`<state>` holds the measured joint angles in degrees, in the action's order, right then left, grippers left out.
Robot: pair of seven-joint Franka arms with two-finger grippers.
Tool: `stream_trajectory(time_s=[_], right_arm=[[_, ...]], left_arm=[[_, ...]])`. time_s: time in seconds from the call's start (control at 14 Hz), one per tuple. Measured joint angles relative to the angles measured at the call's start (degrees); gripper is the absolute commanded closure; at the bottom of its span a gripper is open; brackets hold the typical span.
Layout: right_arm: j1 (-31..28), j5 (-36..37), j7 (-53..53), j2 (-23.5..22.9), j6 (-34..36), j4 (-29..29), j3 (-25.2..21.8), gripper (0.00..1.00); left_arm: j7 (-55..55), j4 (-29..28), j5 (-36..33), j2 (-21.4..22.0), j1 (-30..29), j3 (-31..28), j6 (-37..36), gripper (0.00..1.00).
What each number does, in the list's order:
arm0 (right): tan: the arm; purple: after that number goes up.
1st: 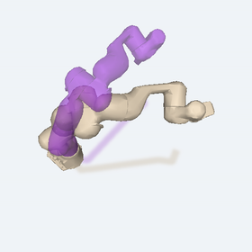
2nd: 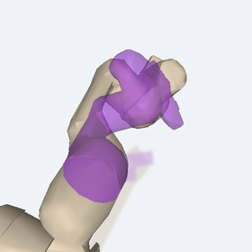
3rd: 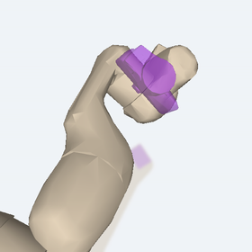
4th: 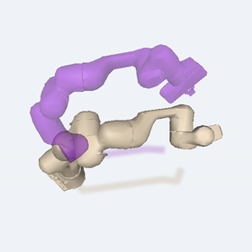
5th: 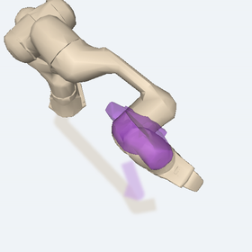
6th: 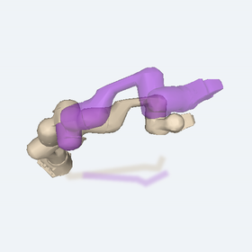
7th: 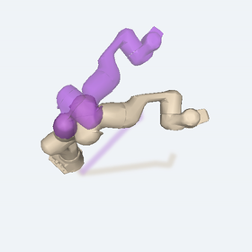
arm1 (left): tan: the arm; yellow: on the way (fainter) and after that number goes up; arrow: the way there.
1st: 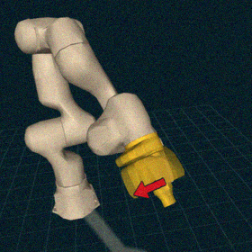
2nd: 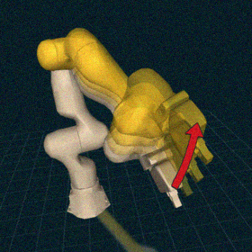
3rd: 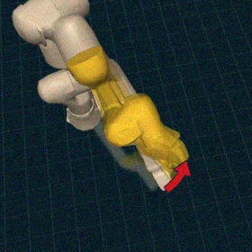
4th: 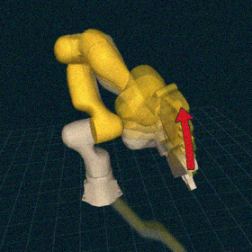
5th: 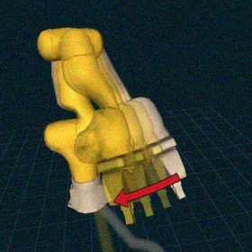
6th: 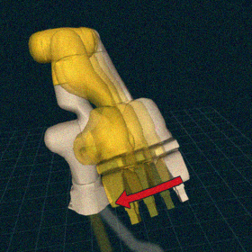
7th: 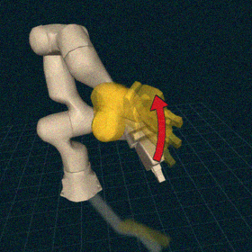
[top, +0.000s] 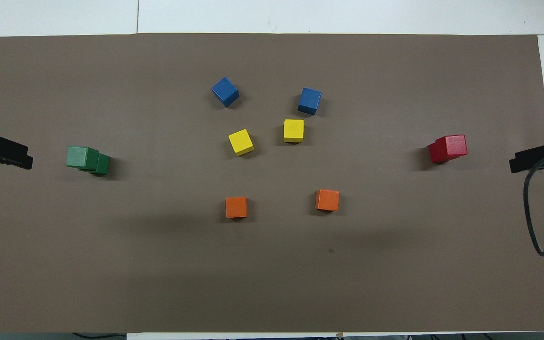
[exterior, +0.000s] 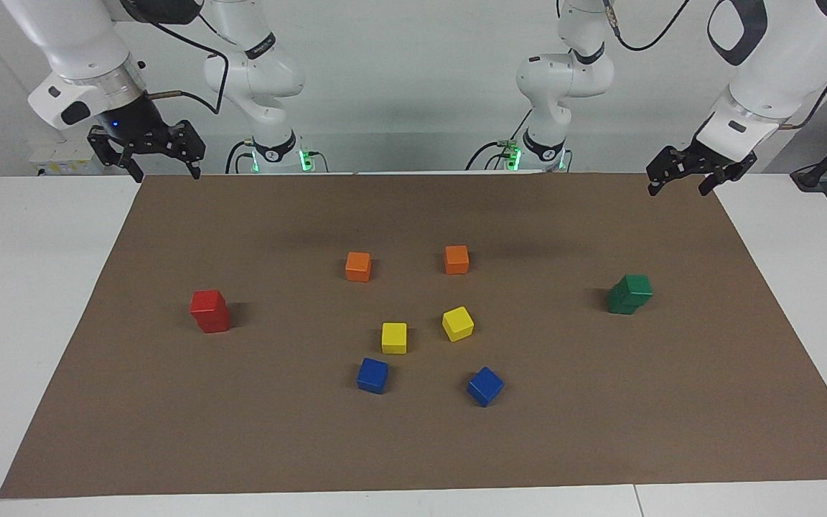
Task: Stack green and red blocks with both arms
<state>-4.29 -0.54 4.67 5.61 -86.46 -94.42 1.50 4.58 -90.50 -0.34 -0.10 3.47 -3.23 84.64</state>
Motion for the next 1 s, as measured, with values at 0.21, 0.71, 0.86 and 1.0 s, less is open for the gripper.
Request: stream_trajectory(time_s=[0.21, 0.71, 0.86, 1.0], right_arm=[[0.01, 0.27, -0.50, -0.01, 0.01, -0.04, 0.00, 0.00], [0.08, 2.06, -2.31, -0.01, 0.27, -0.17, 0.05, 0.00], [0.07, 2.07, -2.31, -0.01, 0.49, -0.24, 0.04, 0.00], [0.07, 2.07, -2.35, -0.01, 0.55, -0.27, 0.04, 0.00]], left_arm=[[0.00, 0.00, 0.00, 0.00, -0.04, -0.23, 0.00, 0.00], [0.00, 0.00, 0.00, 0.00, -0.04, -0.23, 0.00, 0.00], [0.00, 0.00, 0.00, 0.00, -0.04, -0.23, 0.00, 0.00], [0.00, 0.00, 0.00, 0.00, -0.04, -0.23, 0.00, 0.00]])
